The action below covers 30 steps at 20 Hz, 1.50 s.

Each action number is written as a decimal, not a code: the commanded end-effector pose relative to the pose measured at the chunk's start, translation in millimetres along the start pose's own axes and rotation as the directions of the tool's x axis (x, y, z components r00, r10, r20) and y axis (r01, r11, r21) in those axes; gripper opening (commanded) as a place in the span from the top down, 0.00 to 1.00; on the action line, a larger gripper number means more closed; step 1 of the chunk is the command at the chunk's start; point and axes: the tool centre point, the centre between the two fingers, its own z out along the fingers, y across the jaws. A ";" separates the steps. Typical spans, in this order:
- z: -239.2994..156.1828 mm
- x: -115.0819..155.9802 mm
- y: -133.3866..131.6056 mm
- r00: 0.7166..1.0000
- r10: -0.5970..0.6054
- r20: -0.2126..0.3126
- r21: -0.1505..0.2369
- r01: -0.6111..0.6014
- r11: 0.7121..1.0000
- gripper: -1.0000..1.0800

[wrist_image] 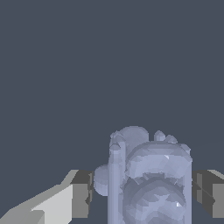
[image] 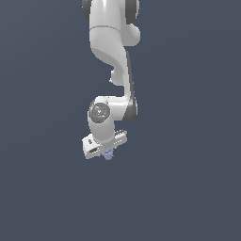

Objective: Pick up the object and move it to a goal position.

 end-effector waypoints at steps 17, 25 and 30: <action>-93.0 67.4 -71.2 1.000 0.000 0.000 0.000 0.000 1.000 1.00; -151.8 112.2 -114.9 1.000 0.000 0.000 0.000 0.000 1.000 1.00; -173.9 130.1 -131.0 1.000 0.000 0.000 0.000 0.000 1.000 1.00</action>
